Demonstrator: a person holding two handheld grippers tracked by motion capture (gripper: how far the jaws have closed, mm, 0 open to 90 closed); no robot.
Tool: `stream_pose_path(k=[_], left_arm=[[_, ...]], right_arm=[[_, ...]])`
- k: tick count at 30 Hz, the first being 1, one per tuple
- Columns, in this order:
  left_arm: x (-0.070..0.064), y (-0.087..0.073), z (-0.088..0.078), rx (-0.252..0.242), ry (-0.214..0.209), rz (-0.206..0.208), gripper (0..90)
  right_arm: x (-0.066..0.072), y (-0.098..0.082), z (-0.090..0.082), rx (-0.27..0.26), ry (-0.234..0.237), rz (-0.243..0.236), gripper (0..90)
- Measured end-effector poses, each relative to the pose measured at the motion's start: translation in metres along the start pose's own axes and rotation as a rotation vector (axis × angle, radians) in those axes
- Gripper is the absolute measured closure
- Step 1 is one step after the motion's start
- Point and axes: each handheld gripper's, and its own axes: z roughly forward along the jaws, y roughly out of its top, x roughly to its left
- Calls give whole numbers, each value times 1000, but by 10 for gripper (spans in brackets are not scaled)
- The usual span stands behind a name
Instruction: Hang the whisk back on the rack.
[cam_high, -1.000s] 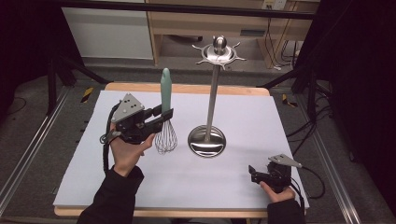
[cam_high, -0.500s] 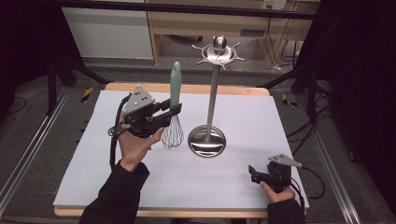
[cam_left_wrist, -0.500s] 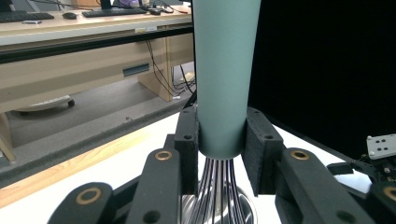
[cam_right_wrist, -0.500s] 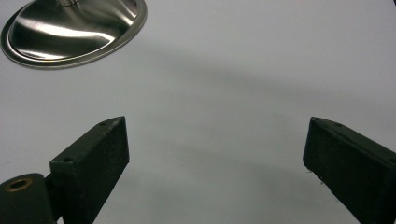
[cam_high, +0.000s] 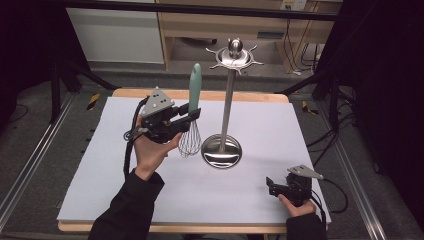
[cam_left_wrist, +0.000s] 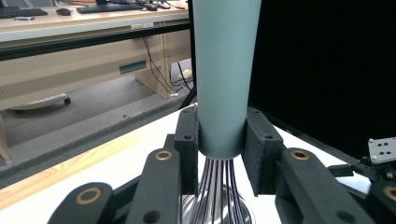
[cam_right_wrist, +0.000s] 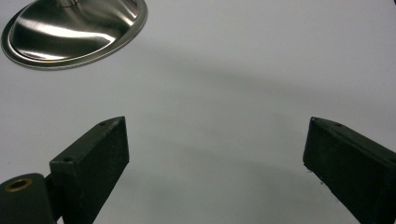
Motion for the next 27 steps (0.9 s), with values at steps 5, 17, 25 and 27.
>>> stream_pose_path(k=[5, 17, 25, 27], left_arm=[[0, 2, 6, 15, 5, 7, 691], [0, 6, 15, 32, 6, 10, 691], [-2, 7, 19, 31, 9, 14, 691], [-3, 9, 19, 34, 7, 20, 691]], right_arm=[[0, 0, 0, 0, 1, 0, 74], [0, 0, 0, -2, 3, 2, 73], [0, 0, 0, -2, 3, 0, 73], [0, 0, 0, -2, 4, 1, 73]])
